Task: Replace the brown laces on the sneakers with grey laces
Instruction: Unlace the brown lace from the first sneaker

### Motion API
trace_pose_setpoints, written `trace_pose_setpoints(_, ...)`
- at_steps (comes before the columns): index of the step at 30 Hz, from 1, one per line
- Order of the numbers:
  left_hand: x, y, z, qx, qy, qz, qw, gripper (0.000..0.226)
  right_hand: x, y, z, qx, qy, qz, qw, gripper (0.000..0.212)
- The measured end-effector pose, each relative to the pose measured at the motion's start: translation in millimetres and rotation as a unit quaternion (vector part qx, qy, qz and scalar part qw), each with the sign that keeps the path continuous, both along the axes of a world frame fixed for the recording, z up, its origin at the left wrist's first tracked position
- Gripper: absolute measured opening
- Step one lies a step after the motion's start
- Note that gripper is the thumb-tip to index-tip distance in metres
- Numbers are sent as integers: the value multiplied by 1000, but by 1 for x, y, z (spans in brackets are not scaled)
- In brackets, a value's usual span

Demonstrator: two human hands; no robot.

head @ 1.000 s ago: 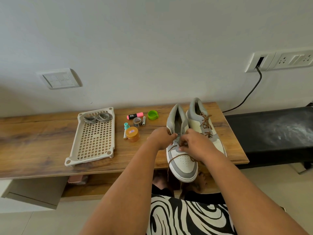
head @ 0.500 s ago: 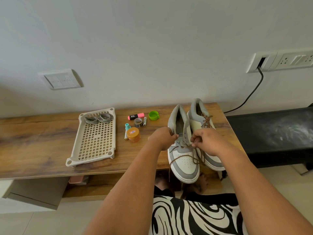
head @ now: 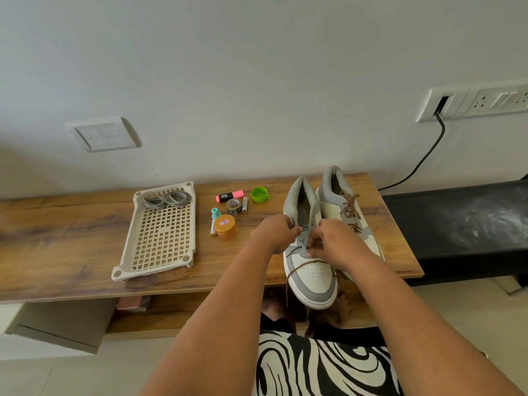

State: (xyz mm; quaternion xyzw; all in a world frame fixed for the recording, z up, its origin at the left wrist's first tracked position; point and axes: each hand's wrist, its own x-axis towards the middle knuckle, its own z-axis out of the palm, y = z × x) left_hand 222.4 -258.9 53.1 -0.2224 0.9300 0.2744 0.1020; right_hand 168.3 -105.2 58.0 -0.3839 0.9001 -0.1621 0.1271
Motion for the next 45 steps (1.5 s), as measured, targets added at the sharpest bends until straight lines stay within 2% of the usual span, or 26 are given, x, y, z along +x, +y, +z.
trace_pose_setpoints(4, 1, 1, 1, -2, 3, -5, 1000, 32, 0, -2, 0, -13, -12, -15, 1000, 17)
trace_pose_setpoints(8, 1, 0, 1, 18, 3, -8, 1000, 32, -12, 13, 5, -94, -141, -83, 982, 13)
trace_pose_setpoints(9, 2, 0, 1, 19, 2, -7, 1000, 32, -14, 15, 4, -151, -219, -116, 957, 12)
trace_pose_setpoints(10, 2, 0, 1, 19, 2, -7, 1000, 31, -13, 16, 6, -241, -329, -152, 900, 14)
trace_pose_setpoints(12, 2, 0, 2, 22, 2, -3, 1000, 30, -12, 19, 16, -417, -504, -199, 730, 22)
trace_pose_setpoints(13, 3, 1, 2, 20, 0, -1, 1000, 31, -13, 22, 22, -453, -530, -200, 688, 27)
trace_pose_setpoints(14, 3, 1, 2, 17, -3, 2, 1000, 32, -15, 25, 28, -453, -527, -192, 693, 30)
trace_pose_setpoints(15, 2, 1, 1, 17, -3, 12, 1000, 33, -16, 28, 32, -406, -496, -171, 748, 31)
trace_pose_setpoints(17, 3, 4, 2, 16, 23, 56, 998, 38, -15, 32, 35, -227, -412, -92, 878, 21)
trace_pose_setpoints(18, 5, 6, 4, 8, 50, 81, 995, 42, -14, 33, 33, -142, -385, -60, 910, 10)
trace_pose_setpoints(19, 6, 9, 6, -13, 79, 94, 992, 45, -14, 33, 29, -92, -362, -50, 926, 5)
trace_pose_setpoints(20, 6, 12, 8, -41, 107, 89, 989, 43, -14, 31, 26, -86, -323, -58, 941, 14)
trace_pose_setpoints(23, 3, 21, 13, -83, 144, 41, 985, 21, -14, 21, 23, -144, -122, -68, 980, 25)
trace_pose_setpoints(25, 0, 27, 14, -87, 74, -5, 993, 14, -15, 16, 15, -124, -72, -30, 989, 39)
trace_pose_setpoints(27, -2, 32, 9, -58, -13, -47, 997, 28, -13, 11, 4, -76, -94, -16, 993, 45)
trace_pose_setpoints(28, -2, 34, 8, -41, -26, -48, 998, 31, -12, 10, 1, -59, -106, -15, 992, 45)
trace_pose_setpoints(30, -2, 34, 4, -25, -10, -28, 999, 34, -11, 9, 0, -52, -118, -20, 991, 47)
trace_pose_setpoints(33, -1, 34, 1, 0, 10, 5, 1000, 40, -14, 11, 2, -70, -139, -26, 987, 64)
trace_pose_setpoints(36, -2, 39, 1, -10, 17, 29, 999, 39, -14, 15, 0, -52, -141, -15, 989, 71)
trace_pose_setpoints(38, -4, 44, 0, -22, 13, 38, 999, 42, -14, 15, -1, -57, -138, -13, 989, 65)
trace_pose_setpoints(41, -5, 43, 3, 2, -13, 24, 1000, 34, -14, 13, -2, -98, -136, -38, 985, 42)
trace_pose_setpoints(45, -1, 31, 4, 134, 11, 75, 988, 18, -11, 9, -5, -129, -104, -58, 984, 28)
